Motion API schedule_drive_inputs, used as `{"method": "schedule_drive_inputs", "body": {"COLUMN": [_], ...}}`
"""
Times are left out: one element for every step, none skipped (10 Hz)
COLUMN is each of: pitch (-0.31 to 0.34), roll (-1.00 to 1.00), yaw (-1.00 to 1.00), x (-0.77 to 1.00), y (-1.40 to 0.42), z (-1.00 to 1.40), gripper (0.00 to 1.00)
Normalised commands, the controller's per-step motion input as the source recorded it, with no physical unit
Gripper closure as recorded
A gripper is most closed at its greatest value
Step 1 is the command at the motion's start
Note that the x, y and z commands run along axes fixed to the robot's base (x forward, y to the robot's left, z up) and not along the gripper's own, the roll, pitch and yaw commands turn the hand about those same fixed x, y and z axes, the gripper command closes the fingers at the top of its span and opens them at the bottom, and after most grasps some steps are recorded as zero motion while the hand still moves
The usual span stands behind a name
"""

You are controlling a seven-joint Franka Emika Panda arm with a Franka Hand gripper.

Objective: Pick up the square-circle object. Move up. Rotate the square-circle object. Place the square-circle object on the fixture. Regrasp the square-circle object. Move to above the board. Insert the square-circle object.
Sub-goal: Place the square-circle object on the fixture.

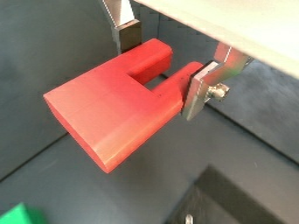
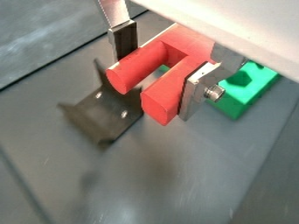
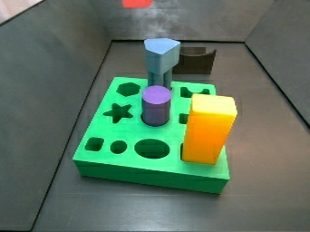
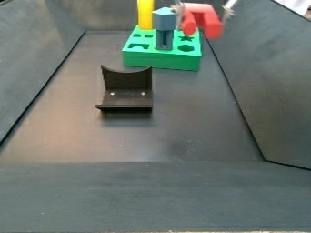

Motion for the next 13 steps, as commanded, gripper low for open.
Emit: {"method": "schedule_drive_inputs", "body": {"pitch": [0.114, 0.129, 0.130, 0.138, 0.148, 0.148, 0.143, 0.146, 0.146, 0.146, 0.152, 0.159, 0.236], "roll": [-0.17, -0.17, -0.13, -0.10, -0.08, -0.07, -0.07, -0.07, -0.07, -0.06, -0.06, -0.06, -1.00], "yaw": [-0.02, -0.01, 0.00, 0.01, 0.01, 0.02, 0.02, 0.02, 0.02, 0.02, 0.02, 0.02, 0.20], "x": [1.00, 1.00, 1.00, 1.00, 1.00, 1.00, 1.00, 1.00, 1.00, 1.00, 0.97, 0.88, 0.87], "y": [-0.50, -0.43, -0.38, -0.32, -0.28, -0.23, -0.18, -0.15, -0.12, -0.08, -0.06, -0.04, 1.00], "z": [0.09, 0.07, 0.06, 0.05, 0.05, 0.04, 0.03, 0.03, 0.03, 0.02, 0.01, 0.01, -0.20], "gripper": [1.00, 1.00, 1.00, 1.00, 1.00, 1.00, 1.00, 1.00, 1.00, 1.00, 1.00, 1.00, 1.00]}}
